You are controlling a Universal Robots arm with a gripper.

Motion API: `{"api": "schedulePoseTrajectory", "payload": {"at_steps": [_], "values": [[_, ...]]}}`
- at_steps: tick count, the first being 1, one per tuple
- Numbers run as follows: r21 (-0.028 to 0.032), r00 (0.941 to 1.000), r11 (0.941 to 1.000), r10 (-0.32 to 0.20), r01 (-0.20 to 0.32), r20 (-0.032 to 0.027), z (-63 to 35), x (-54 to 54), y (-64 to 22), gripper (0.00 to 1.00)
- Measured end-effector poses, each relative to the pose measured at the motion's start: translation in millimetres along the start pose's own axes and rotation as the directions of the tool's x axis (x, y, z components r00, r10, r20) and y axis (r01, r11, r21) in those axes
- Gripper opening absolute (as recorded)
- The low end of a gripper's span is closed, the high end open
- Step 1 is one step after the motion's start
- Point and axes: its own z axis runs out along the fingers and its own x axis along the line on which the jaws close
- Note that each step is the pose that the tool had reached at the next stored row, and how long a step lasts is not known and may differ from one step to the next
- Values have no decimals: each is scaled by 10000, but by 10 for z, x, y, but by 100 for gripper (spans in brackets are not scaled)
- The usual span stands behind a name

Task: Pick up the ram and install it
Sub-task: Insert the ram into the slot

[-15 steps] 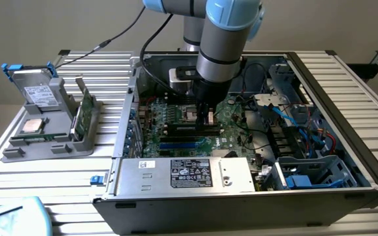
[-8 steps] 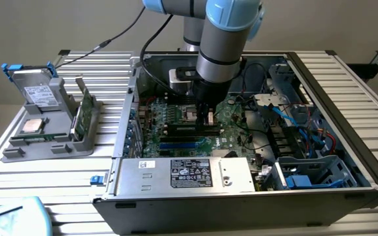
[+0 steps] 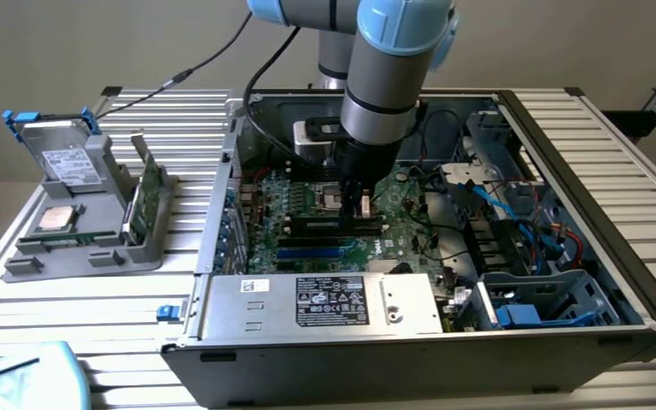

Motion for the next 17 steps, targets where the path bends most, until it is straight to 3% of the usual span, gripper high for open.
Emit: {"api": "schedulePoseTrajectory", "payload": {"at_steps": [17], "values": [[6, 9999, 9999, 110, -110, 3, 22, -7, -3, 15]]}}
